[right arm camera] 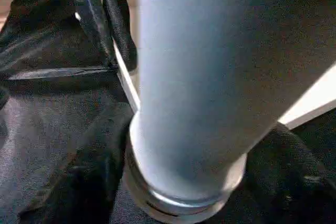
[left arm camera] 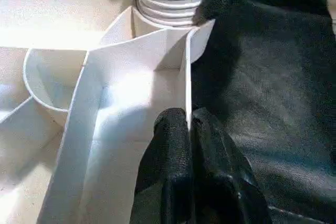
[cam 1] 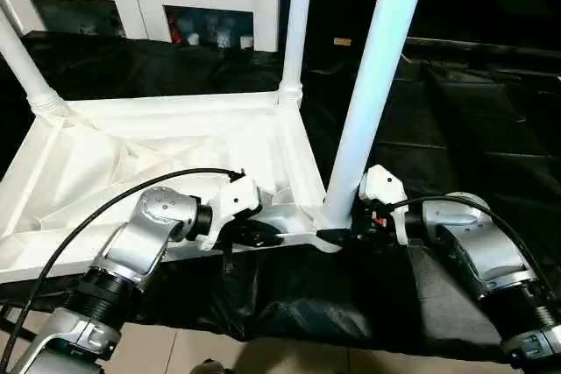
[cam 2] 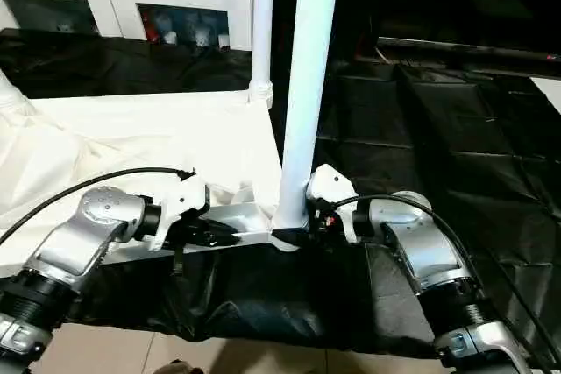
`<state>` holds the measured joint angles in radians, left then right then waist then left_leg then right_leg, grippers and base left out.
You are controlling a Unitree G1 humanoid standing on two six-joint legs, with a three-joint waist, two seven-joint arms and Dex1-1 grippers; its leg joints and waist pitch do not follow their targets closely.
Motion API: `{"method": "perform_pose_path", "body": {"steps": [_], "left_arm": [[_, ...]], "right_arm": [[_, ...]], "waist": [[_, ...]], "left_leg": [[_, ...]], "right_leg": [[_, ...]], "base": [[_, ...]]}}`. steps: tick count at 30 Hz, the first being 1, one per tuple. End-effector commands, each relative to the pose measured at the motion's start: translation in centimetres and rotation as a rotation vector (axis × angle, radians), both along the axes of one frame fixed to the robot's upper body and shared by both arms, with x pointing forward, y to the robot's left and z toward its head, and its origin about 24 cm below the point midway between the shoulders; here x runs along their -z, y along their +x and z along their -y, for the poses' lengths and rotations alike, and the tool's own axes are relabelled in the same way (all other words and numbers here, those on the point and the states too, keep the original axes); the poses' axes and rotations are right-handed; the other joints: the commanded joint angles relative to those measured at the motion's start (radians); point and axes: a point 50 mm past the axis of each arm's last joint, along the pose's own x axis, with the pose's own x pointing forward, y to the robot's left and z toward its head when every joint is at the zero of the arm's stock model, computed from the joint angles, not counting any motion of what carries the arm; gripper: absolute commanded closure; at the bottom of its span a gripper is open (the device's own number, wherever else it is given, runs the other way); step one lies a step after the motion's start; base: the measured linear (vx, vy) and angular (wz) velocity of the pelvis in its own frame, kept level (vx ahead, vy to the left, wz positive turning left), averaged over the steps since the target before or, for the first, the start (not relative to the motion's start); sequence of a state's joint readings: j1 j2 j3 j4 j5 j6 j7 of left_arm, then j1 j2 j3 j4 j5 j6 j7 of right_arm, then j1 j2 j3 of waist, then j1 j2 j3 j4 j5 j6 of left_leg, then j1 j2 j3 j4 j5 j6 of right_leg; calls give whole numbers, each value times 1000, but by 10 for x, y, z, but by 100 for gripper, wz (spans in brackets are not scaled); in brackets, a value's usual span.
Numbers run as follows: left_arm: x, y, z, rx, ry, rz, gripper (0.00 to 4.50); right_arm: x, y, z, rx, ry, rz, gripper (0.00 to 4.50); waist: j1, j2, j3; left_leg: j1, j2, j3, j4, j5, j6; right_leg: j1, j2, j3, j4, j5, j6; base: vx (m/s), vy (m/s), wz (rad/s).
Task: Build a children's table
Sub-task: Rotate leg to tighten
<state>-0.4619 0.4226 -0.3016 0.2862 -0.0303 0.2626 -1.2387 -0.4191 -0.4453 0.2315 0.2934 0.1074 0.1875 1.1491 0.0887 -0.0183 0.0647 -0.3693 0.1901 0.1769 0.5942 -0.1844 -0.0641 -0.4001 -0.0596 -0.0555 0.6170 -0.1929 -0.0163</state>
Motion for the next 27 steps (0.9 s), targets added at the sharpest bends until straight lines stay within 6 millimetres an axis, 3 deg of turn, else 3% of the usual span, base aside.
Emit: {"method": "perform_pose_path", "body": {"steps": [1,9,11,13,14,15,16,18,21,22,23,24,27], "left_arm": [[-13,-4,17,97,-83,23,450],[-8,0,18,45,-54,33,450],[-6,19,27,-154,-50,105,450],[-6,23,30,-194,-53,116,450],[-6,30,36,-266,-50,129,450],[-6,30,36,-266,-50,129,450],[-7,35,43,-338,-63,135,450],[-8,39,48,-388,-74,138,450],[-10,44,59,-455,-92,147,450],[-11,44,65,-459,-97,155,450],[-11,44,71,-450,-102,164,450],[-11,43,73,-444,-103,165,450],[-12,40,76,-394,-119,170,450]], "right_arm": [[4,-9,-11,-87,3,-34,160],[12,-13,-15,-54,16,-57,176],[25,4,-28,214,15,-2,177],[27,8,-31,282,25,3,177],[31,16,-38,410,53,1,178],[31,16,-38,410,53,1,178],[34,23,-46,530,77,-8,178],[35,26,-52,605,97,-23,178],[35,34,-65,739,113,-10,178],[33,37,-73,760,129,5,178],[29,38,-82,751,157,17,178],[28,38,-84,742,166,19,122],[22,38,-87,688,202,19,102]], "waist": [[-2,-9,-72],[0,-11,-70],[-6,-12,-64],[-7,-13,-66],[-11,-11,-64],[-11,-11,-64],[-13,-12,-67],[-20,-10,-66],[-22,-11,-68],[-29,-4,-68],[-28,-4,-70],[-26,-3,-70],[-25,-3,-73]], "left_leg": [[11,43,-9,-64,-122,66],[13,43,-9,-64,-133,62],[17,39,-7,-67,-167,28],[18,37,-11,-69,-186,8],[19,39,-14,-72,-209,-8],[19,39,-14,-72,-209,-8],[18,39,-17,-74,-221,-14],[22,38,-16,-74,-233,-19],[18,38,-16,-73,-218,-13],[15,35,-15,-73,-212,-17],[15,34,-16,-73,-207,-17],[16,36,-15,-72,-202,-12],[11,36,-14,-70,-168,10]], "right_leg": [[51,-82,49,-66,-151,-222],[50,-82,49,-68,-165,-223],[43,-80,49,-82,-246,-206],[47,-84,46,-86,-313,-186],[42,-84,48,-90,-352,-166],[42,-84,48,-90,-352,-166],[45,-85,45,-90,-363,-157],[39,-84,47,-93,-362,-158],[43,-85,48,-91,-324,-161],[41,-82,48,-89,-292,-169],[43,-82,47,-88,-284,-170],[43,-83,49,-87,-262,-174],[49,-81,49,-78,-188,-183]], "base": [[0,0,0],[0,0,0],[0,0,0],[0,0,0],[0,0,0],[0,0,0],[0,0,0],[0,0,0],[0,0,0],[0,0,0],[0,0,0],[0,0,0],[0,0,0]]}}
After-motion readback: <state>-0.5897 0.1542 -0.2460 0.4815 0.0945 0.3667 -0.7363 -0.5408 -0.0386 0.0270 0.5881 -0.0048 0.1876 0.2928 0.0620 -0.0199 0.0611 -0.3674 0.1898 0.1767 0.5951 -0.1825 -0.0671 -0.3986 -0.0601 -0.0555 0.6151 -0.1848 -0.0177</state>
